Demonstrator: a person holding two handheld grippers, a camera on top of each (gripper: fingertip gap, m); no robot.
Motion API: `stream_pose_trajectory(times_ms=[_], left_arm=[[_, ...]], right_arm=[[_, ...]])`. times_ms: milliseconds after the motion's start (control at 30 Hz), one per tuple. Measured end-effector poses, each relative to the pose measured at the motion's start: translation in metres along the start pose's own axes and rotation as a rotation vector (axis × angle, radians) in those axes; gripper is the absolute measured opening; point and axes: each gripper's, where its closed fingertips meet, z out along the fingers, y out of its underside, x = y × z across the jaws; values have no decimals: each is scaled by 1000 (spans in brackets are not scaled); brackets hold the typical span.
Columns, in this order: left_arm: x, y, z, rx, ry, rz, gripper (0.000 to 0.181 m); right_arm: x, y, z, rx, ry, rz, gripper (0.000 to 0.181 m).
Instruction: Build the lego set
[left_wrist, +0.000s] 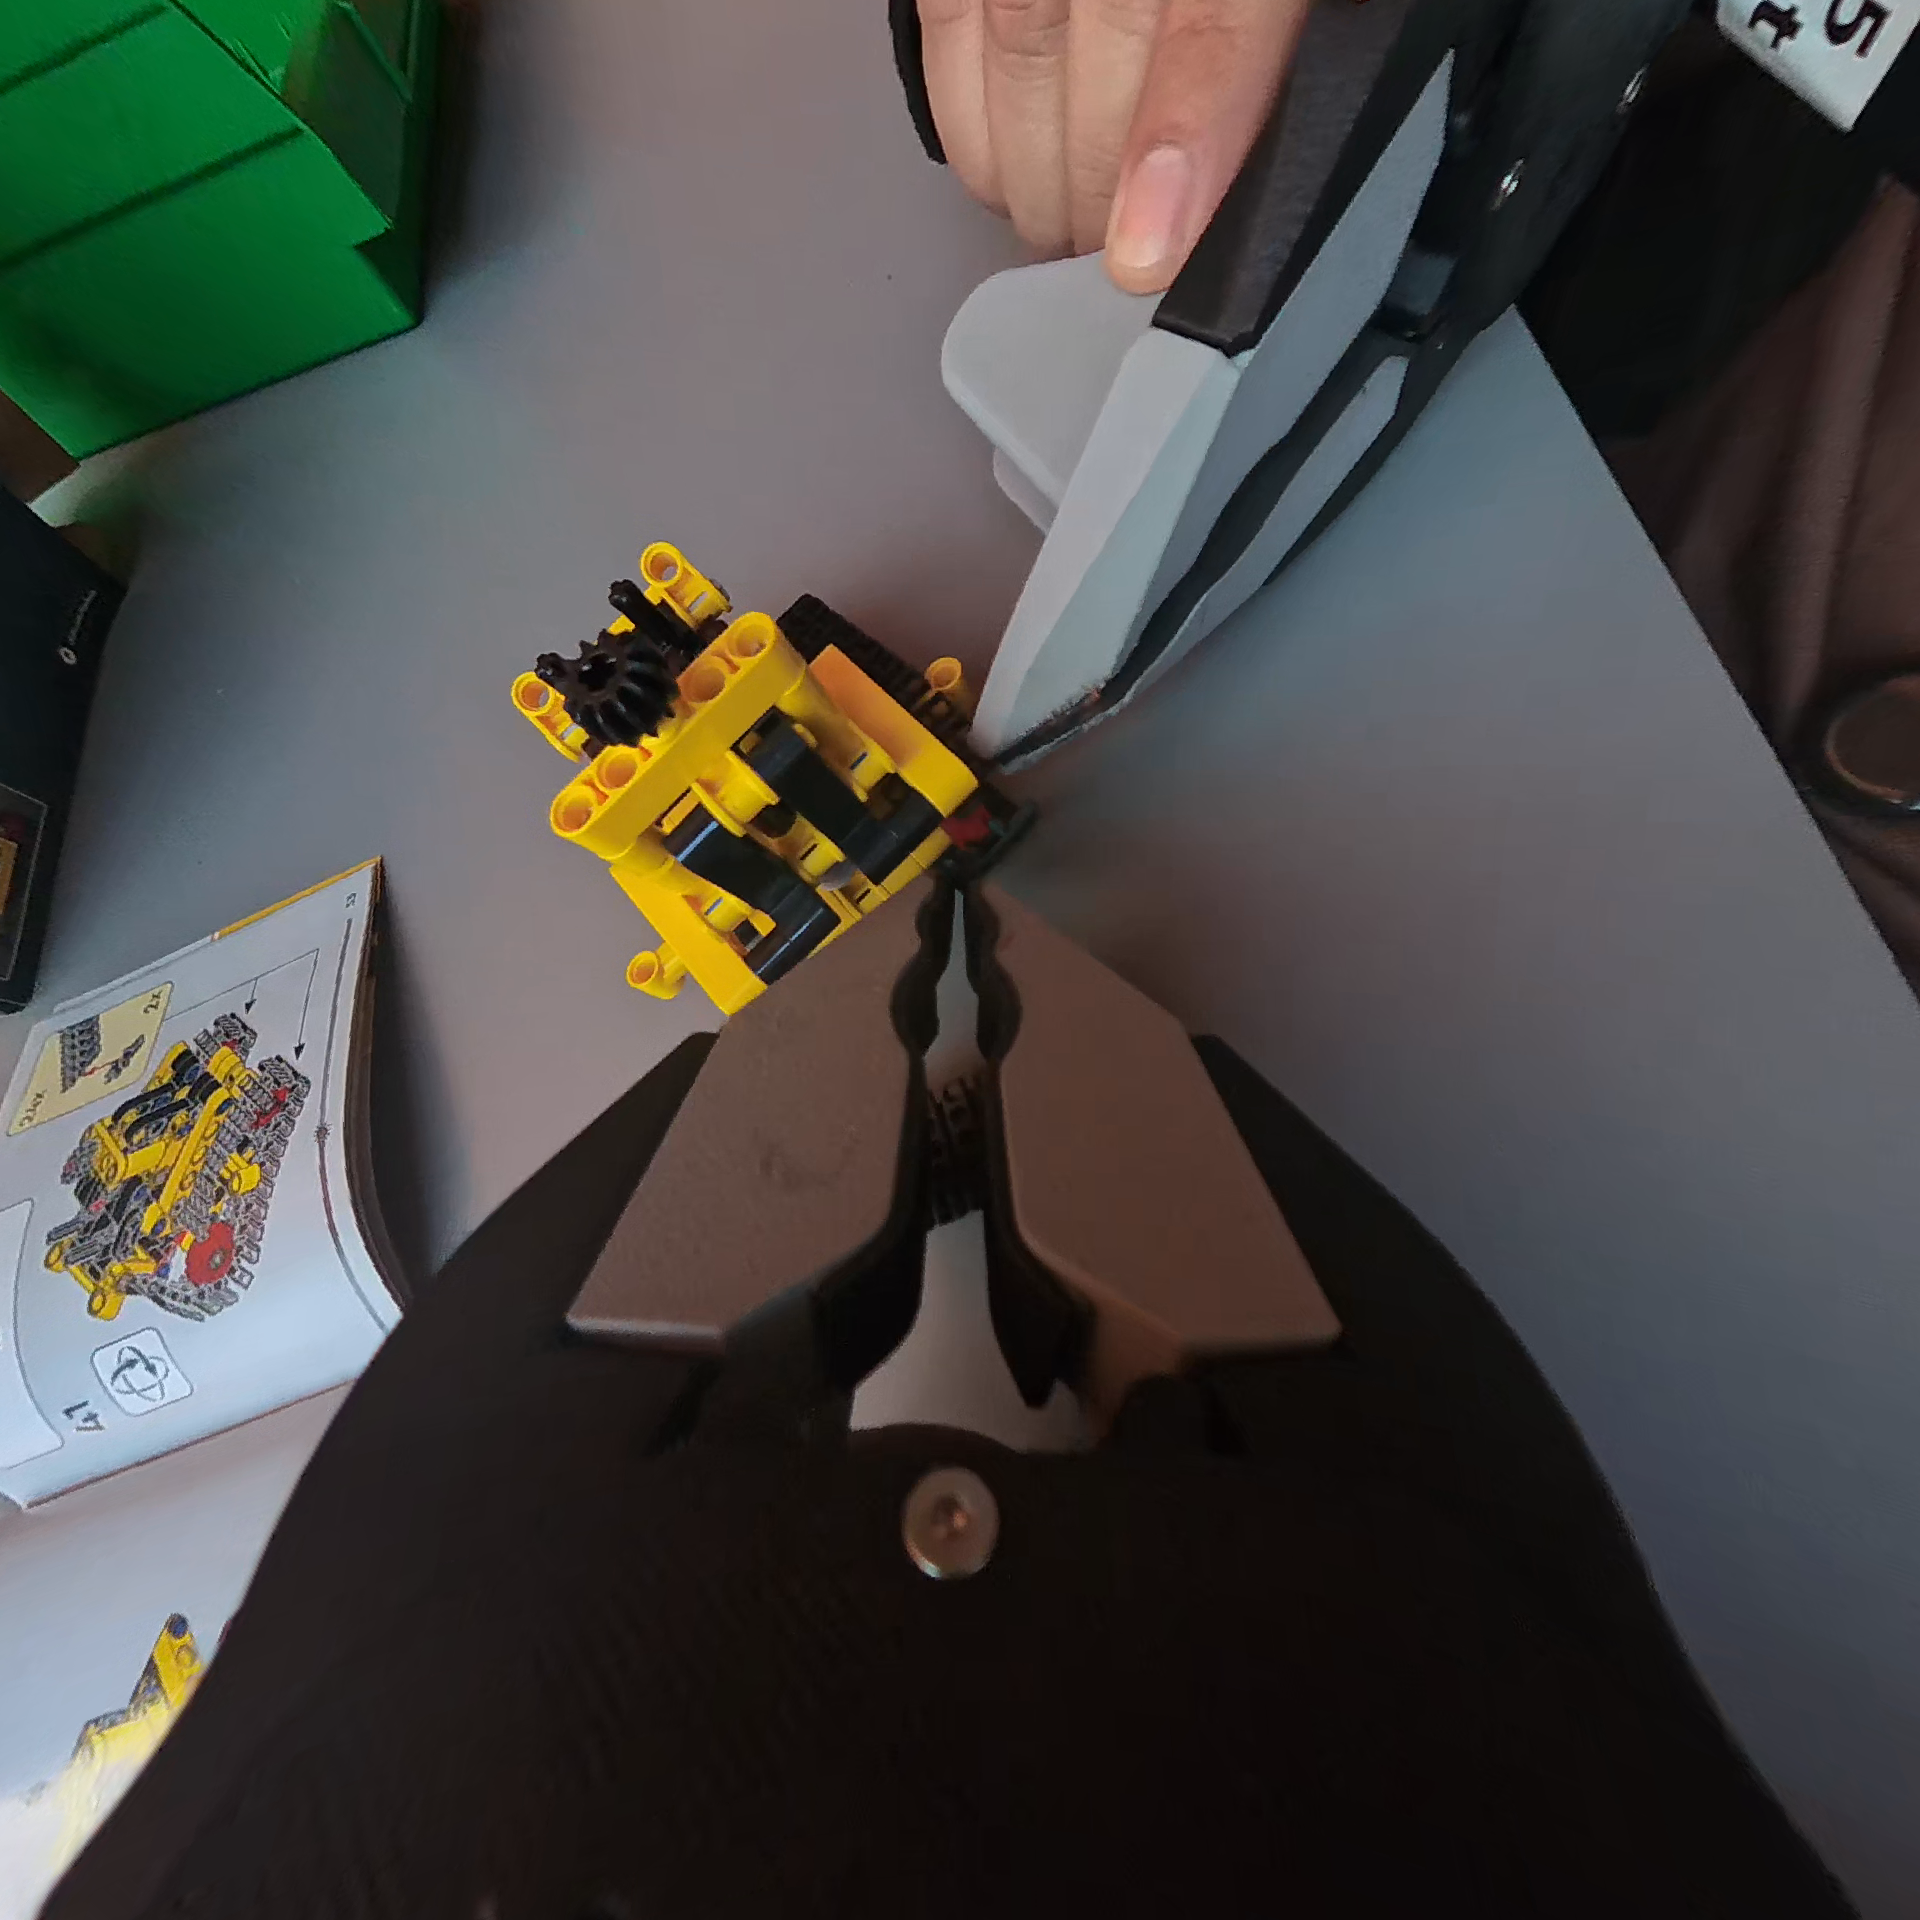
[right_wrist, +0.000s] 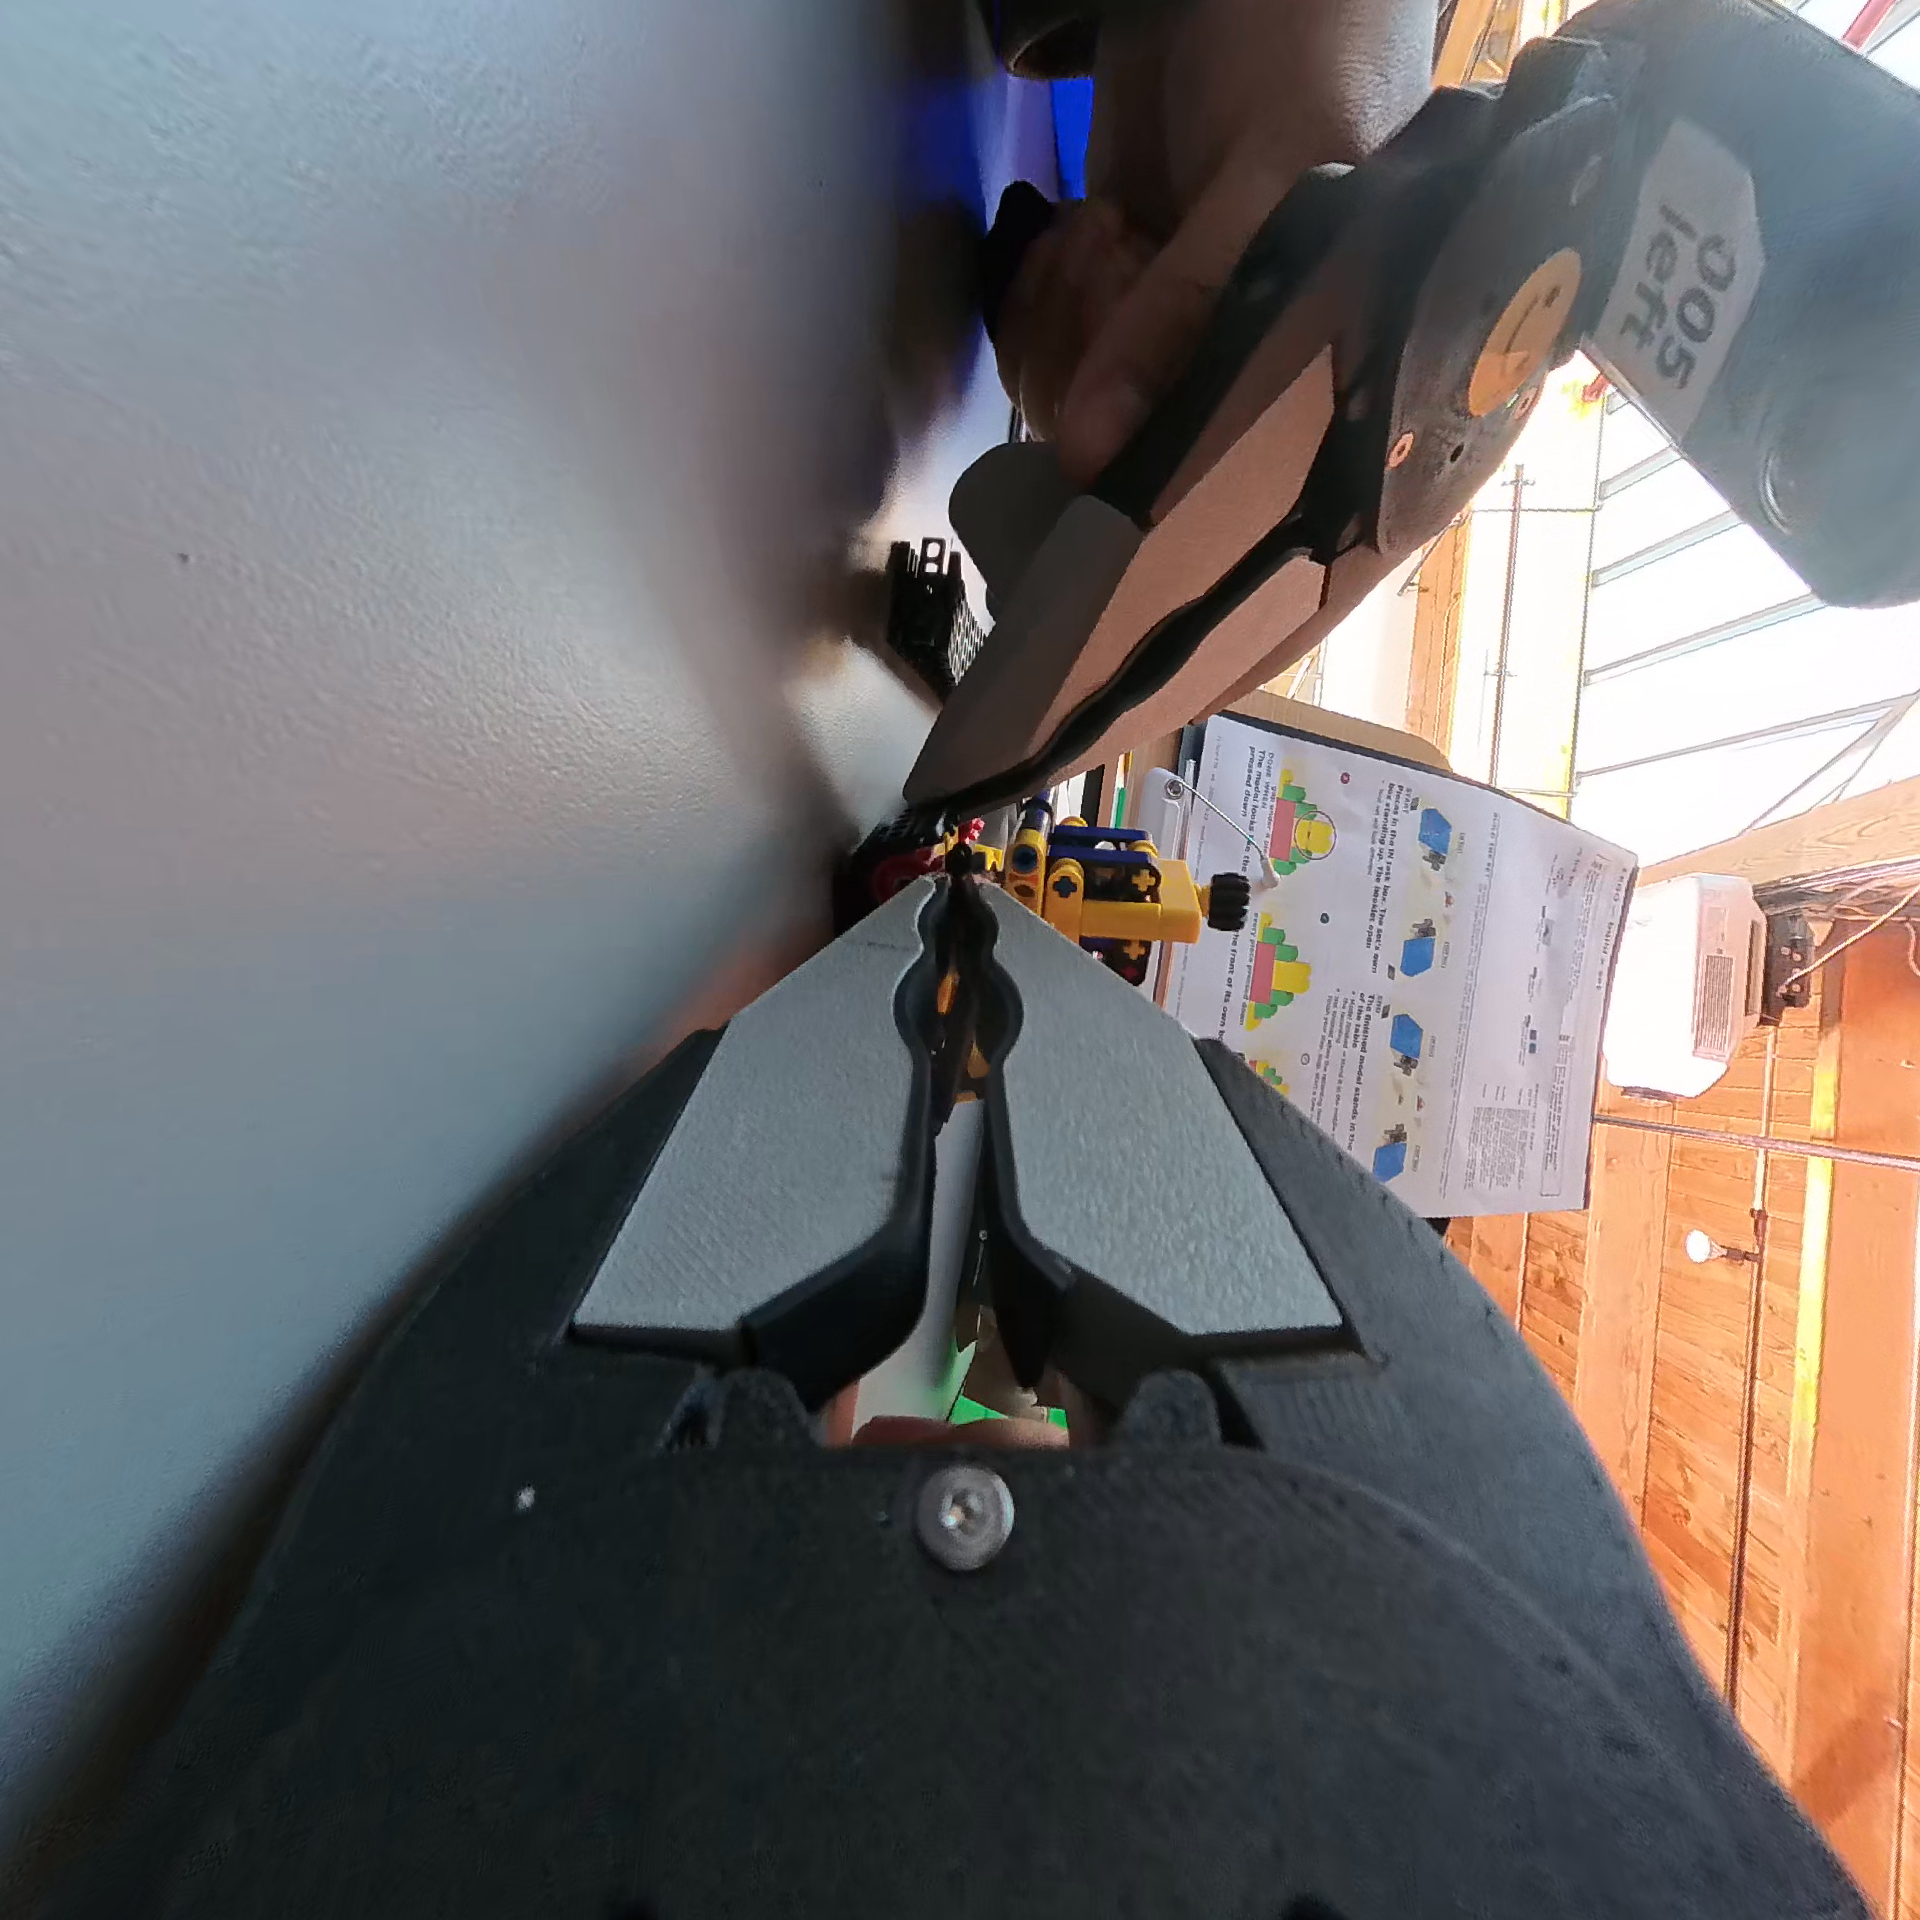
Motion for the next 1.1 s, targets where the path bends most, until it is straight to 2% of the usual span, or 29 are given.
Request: stream_pose_trajectory(times_ms=[800,1100], left_arm=[[4,1,-2,-2,16,-12,0],[3,2,-3,0,23,-41,0]], right_arm=[[-3,-9,3,50,-23,-91,0],[-4,-9,5,48,-56,-221,0]])
